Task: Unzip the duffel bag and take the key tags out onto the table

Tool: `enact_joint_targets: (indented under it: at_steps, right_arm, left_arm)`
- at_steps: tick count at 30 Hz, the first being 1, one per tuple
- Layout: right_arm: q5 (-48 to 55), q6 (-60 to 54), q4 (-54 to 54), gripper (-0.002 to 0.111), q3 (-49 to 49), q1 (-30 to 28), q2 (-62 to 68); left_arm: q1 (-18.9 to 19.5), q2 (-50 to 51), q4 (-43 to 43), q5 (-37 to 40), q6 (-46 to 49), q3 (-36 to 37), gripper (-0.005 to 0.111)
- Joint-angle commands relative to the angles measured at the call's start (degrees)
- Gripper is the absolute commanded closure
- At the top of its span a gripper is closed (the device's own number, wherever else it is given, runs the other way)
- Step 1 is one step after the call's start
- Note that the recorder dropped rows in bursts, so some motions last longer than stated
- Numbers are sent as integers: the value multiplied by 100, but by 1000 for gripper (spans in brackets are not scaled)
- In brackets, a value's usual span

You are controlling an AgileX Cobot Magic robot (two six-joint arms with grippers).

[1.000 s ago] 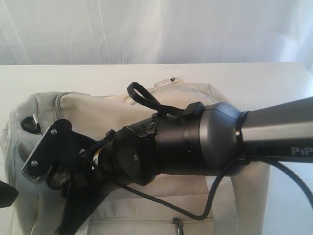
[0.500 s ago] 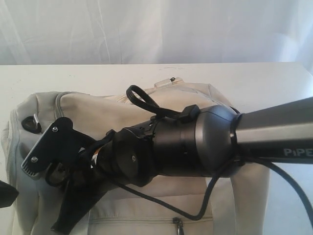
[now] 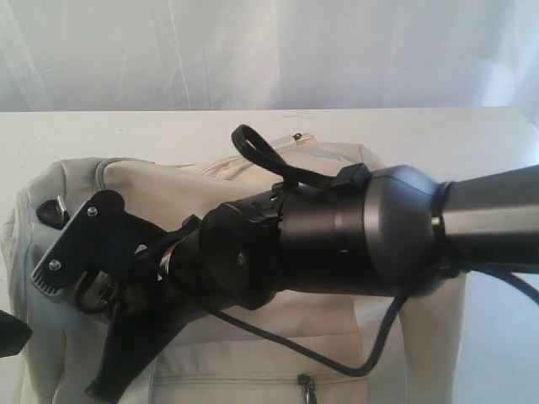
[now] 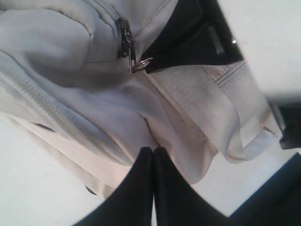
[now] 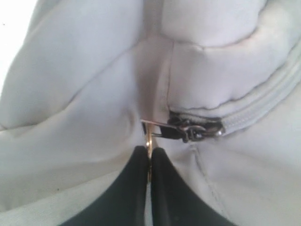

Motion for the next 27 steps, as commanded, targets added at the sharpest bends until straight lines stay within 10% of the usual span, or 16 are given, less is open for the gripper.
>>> enact_joint_targets:
  at_steps: [1, 20, 27]
  right_arm:
    - [193, 25, -108, 108, -19, -18, -246]
    - [226, 111, -1394, 108, -19, -26, -939]
    - [-1011, 137, -1805, 108, -61, -234, -866]
  left_arm:
    - [2, -49, -62, 51, 7, 7, 107]
    - [2, -49, -15, -328, 7, 144, 105]
    - [2, -39, -15, -577, -241, 144, 33]
